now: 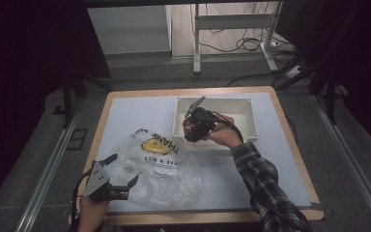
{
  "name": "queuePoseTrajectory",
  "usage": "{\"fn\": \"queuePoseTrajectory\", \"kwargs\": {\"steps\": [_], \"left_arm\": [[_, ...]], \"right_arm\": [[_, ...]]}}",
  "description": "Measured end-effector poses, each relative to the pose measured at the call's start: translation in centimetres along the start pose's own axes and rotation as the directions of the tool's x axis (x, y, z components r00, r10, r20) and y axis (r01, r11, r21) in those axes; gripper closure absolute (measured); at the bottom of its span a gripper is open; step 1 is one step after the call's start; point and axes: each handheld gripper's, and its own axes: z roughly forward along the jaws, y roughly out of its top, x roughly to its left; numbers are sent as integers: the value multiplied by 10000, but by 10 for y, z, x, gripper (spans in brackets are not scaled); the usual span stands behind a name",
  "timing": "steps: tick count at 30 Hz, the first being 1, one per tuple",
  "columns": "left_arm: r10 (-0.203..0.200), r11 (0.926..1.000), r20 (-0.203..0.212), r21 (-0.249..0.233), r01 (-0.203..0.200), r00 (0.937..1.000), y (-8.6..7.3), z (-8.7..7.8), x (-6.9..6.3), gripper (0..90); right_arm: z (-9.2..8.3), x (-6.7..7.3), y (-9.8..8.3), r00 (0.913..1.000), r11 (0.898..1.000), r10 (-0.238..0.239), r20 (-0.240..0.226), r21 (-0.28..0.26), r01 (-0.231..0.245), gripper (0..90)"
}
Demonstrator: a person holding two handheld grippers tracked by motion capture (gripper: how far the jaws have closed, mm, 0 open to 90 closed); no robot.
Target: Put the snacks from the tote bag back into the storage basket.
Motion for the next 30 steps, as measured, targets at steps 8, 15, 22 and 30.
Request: {"fn": "queuePoseTrajectory", "kwargs": {"steps": [8,15,22,30], "left_arm": [[34,10000,4,32,-34,10000,0,0,0,17],[42,10000,6,33,-42,10000,0,0,0,17],[58,10000,-6,39,-58,10000,0,0,0,17],[80,10000,-20,36,-80,10000,0,0,0,17]], "right_arm": [[5,-4,1,9999,9999,-120,-63,-57,119,257],[12,-8,-1,10000,10000,-30,-68,-93,29,257],[18,-13,-3,10000,9999,65,-19,-123,-65,257],[21,-16,-2,10000,9998,70,47,-177,-69,257]]}}
